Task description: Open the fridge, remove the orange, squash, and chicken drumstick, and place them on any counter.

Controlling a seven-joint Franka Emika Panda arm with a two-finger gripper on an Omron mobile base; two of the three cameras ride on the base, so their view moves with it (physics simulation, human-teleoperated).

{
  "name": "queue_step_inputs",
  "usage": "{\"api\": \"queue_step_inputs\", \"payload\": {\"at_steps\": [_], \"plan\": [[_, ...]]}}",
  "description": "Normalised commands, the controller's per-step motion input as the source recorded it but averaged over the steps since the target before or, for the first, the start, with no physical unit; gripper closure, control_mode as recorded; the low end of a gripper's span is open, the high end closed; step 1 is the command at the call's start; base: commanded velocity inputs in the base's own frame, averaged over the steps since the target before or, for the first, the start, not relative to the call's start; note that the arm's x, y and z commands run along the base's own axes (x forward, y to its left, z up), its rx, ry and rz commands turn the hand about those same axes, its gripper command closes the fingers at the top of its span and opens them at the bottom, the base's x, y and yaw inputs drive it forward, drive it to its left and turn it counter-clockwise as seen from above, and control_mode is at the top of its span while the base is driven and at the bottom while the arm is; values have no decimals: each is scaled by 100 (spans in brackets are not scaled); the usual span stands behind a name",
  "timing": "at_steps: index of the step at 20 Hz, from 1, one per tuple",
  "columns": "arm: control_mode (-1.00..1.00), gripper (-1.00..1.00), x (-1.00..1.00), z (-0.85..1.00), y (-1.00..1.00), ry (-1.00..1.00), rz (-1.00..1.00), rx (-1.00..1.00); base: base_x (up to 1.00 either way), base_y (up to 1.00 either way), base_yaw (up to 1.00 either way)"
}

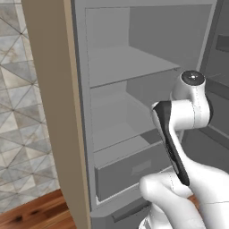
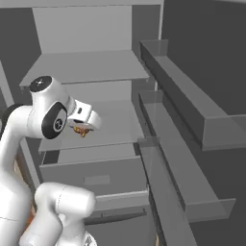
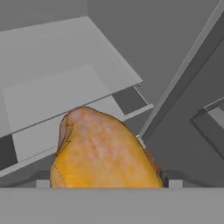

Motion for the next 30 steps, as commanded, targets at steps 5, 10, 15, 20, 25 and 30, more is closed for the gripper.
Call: {"api": "queue_step_inputs", "payload": {"at_steps": [5,10,15,20,25,30], "plan": [[100,100,0,0,0,0,0,0,-100,18,-59],[100,100,0,0,0,0,0,0,-85,11,-78],[100,100,0,0,0,0,0,0,-90,3,-77],[100,100,0,0,0,0,0,0,-100,0,-72],[100,100,0,0,0,0,0,0,-95,0,-72],[100,100,0,0,0,0,0,0,-69,-16,-73]]}}
